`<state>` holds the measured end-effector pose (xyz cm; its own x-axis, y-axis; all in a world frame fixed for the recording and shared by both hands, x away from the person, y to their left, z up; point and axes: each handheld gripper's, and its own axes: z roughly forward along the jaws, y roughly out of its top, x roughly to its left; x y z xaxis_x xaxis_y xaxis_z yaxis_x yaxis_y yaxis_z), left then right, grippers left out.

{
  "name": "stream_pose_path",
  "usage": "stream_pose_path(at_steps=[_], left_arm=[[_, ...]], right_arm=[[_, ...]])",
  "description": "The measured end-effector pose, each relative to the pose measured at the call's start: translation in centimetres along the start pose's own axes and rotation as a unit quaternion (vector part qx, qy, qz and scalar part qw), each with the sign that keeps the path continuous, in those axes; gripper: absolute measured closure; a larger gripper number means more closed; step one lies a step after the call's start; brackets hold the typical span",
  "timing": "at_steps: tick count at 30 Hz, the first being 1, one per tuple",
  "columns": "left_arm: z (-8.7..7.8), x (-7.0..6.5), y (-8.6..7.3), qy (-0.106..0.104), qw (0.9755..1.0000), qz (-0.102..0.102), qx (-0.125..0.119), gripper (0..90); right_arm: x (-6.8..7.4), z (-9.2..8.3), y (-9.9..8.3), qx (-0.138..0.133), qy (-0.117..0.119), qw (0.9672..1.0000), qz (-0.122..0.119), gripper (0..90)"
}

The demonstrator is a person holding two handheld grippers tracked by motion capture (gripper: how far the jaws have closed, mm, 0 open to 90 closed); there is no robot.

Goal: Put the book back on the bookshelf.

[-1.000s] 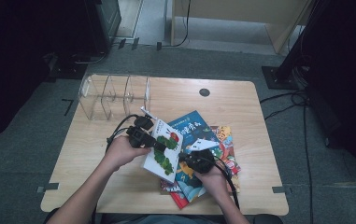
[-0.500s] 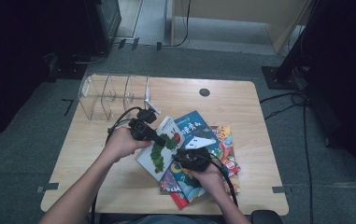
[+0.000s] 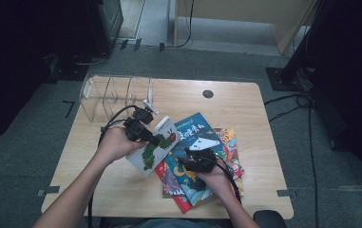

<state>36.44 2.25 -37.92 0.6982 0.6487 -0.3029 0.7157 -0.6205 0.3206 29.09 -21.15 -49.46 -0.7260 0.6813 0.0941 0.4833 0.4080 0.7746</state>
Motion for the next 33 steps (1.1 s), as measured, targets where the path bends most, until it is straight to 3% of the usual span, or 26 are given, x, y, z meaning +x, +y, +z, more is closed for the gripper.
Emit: stream_pose_path(at_steps=[6, 12, 28, 33], left_arm=[[-0.6, 0.9, -0.7, 0.014, 0.9998, -0.012, -0.001, 77.5], [-1.2, 1.4, -1.2, 0.022, 0.9996, -0.020, -0.005, 77.5], [-2.6, 3.7, -2.1, 0.059, 0.9966, -0.057, 0.014, 77.5], [-3.0, 4.6, -2.1, 0.064, 0.9956, -0.068, 0.010, 77.6]], right_arm=[[-0.2, 0.0, 0.0, 0.001, -0.008, 1.0000, 0.005, 46.3], [0.5, 0.2, 0.0, 0.008, -0.027, 0.9993, -0.024, 43.1], [0.4, 0.2, 0.0, 0.009, -0.025, 0.9994, -0.022, 42.5], [0.4, 0.2, 0.0, 0.009, -0.024, 0.9994, -0.021, 42.5]])
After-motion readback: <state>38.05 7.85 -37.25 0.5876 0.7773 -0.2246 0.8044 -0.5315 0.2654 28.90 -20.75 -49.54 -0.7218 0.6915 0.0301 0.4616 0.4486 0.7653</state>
